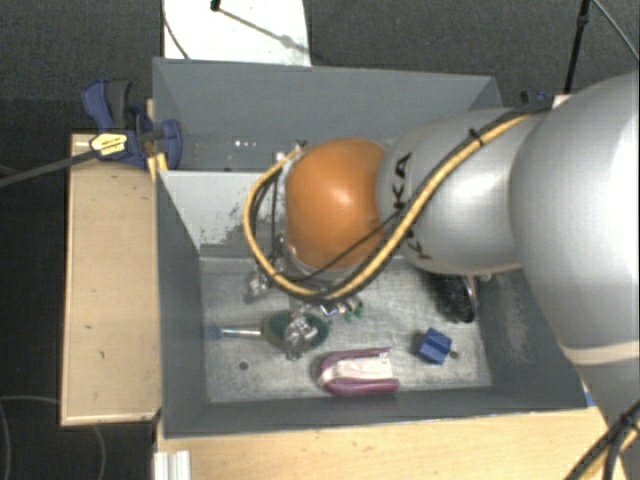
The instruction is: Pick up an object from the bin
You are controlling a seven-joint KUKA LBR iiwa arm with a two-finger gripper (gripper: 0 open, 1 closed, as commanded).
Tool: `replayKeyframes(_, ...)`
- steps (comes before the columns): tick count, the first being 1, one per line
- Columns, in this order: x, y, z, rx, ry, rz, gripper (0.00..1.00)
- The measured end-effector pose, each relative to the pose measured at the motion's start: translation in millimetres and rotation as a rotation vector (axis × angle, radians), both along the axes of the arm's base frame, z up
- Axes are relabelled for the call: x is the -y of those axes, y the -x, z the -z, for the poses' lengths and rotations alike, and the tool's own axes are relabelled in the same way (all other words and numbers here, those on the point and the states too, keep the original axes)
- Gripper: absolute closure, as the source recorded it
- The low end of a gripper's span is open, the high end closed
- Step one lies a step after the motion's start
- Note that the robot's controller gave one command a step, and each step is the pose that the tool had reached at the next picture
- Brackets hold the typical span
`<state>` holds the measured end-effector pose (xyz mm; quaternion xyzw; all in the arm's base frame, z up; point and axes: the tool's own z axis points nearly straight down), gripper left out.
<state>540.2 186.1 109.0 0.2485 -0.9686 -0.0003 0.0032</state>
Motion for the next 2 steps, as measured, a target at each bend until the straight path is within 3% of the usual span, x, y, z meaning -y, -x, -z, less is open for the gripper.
replayKeyframes(1, -1, -3.1, -5, 0.01, -0.004, 0.006, 1.0)
replayKeyframes(2, 9, -15.1, -165, 0.017, -0.004, -0.326, 1.0)
